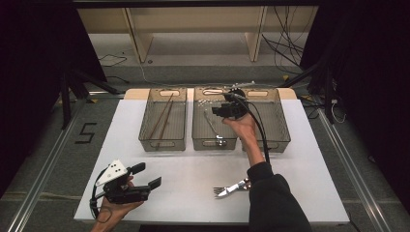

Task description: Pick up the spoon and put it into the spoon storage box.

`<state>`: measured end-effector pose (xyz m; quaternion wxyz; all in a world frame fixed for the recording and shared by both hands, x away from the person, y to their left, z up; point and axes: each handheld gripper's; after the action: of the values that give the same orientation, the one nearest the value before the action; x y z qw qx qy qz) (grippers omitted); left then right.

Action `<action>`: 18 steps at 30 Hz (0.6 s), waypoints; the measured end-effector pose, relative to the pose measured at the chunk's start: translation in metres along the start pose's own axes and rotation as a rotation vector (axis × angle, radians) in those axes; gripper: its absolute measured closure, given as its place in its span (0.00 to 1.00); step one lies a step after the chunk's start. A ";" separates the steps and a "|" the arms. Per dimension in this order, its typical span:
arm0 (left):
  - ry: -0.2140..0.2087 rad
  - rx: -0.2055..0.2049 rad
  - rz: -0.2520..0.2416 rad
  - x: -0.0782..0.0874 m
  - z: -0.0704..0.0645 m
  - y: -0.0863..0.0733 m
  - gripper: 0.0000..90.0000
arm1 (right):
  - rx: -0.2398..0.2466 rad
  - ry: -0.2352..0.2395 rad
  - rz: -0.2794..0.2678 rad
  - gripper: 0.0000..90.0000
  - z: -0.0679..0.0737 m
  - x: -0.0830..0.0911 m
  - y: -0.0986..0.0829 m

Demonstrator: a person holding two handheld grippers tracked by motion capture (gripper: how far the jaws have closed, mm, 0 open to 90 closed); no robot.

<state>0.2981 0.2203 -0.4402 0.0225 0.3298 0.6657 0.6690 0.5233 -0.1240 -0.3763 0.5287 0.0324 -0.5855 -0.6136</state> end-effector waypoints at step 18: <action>-0.004 0.012 -0.005 0.000 0.000 0.000 0.18 | 0.180 0.122 0.090 0.34 0.030 0.056 -0.015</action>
<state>0.2982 0.2203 -0.4404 0.0235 0.3296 0.6705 0.6643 0.4698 -0.1461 -0.3458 0.5853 0.0910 -0.6059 -0.5311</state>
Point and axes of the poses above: each handheld gripper's, and its own axes: x roughly backward along the jaws, y roughly out of its top, z roughly to its left, and after that the axes turned 14 degrees about y, right-handed
